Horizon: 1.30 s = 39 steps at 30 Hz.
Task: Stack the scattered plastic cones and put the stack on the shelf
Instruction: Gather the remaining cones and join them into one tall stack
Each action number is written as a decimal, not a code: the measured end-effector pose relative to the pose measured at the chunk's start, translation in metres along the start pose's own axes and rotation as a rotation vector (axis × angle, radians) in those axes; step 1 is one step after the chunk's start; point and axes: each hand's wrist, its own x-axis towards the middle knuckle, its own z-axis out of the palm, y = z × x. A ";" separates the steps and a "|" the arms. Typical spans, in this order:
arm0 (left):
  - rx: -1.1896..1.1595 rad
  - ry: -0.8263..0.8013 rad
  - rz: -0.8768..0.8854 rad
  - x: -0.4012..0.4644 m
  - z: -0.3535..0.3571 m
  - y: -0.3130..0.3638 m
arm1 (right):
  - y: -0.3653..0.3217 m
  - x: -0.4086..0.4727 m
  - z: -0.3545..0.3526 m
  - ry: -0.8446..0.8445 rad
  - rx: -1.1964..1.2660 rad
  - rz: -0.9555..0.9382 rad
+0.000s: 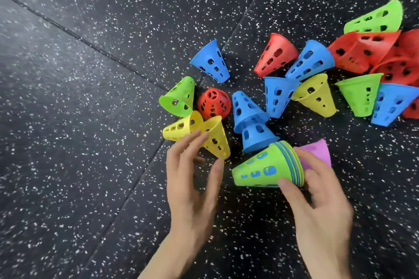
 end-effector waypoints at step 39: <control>-0.173 -0.399 -0.123 -0.018 0.012 -0.014 | 0.023 0.007 0.012 -0.347 -0.208 -0.087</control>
